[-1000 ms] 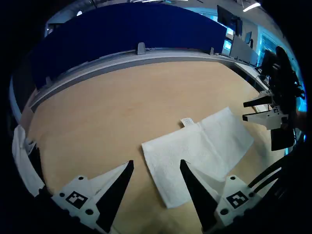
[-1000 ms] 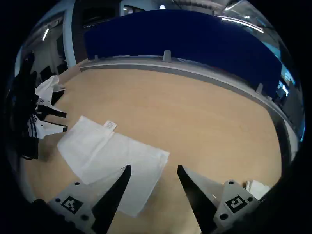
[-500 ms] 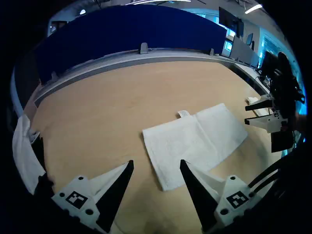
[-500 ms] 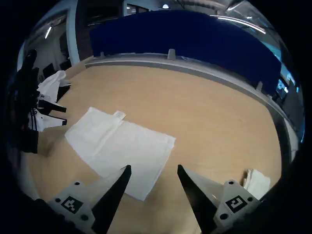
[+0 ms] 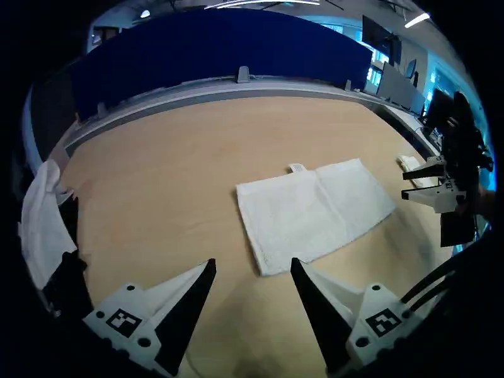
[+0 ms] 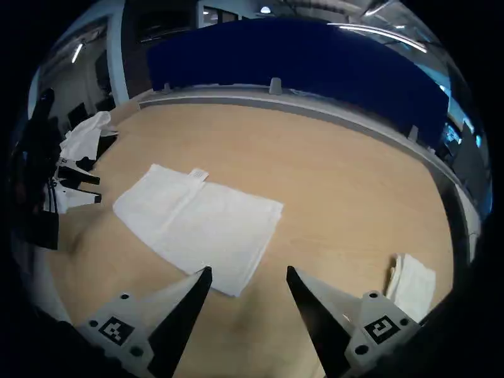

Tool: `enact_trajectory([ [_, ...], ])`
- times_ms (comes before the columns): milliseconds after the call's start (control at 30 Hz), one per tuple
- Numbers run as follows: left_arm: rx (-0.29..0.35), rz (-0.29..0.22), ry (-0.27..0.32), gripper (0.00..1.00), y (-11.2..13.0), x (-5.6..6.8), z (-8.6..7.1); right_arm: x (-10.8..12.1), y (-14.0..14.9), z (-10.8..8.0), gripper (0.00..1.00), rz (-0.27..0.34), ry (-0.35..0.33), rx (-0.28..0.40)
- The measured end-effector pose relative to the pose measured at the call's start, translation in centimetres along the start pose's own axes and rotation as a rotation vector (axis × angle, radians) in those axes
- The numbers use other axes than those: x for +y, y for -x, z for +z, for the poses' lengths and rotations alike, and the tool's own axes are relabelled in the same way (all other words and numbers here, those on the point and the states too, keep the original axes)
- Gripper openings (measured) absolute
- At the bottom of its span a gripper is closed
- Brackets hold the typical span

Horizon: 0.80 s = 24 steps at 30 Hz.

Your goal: Fold towel

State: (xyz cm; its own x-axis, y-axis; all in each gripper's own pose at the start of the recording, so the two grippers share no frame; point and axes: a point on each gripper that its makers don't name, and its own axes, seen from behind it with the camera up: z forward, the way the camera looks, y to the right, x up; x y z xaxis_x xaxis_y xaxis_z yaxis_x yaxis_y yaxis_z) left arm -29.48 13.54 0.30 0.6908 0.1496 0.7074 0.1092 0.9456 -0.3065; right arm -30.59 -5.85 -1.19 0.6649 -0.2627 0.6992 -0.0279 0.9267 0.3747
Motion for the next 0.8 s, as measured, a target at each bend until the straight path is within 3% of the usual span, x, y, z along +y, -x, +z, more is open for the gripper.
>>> enact_trajectory([
  [800, 0.022, -0.150, -0.141, 0.88, 5.6, -2.8, -6.8, -2.1, 2.7, 0.9, 0.91, -0.230, -0.129, -0.098],
])
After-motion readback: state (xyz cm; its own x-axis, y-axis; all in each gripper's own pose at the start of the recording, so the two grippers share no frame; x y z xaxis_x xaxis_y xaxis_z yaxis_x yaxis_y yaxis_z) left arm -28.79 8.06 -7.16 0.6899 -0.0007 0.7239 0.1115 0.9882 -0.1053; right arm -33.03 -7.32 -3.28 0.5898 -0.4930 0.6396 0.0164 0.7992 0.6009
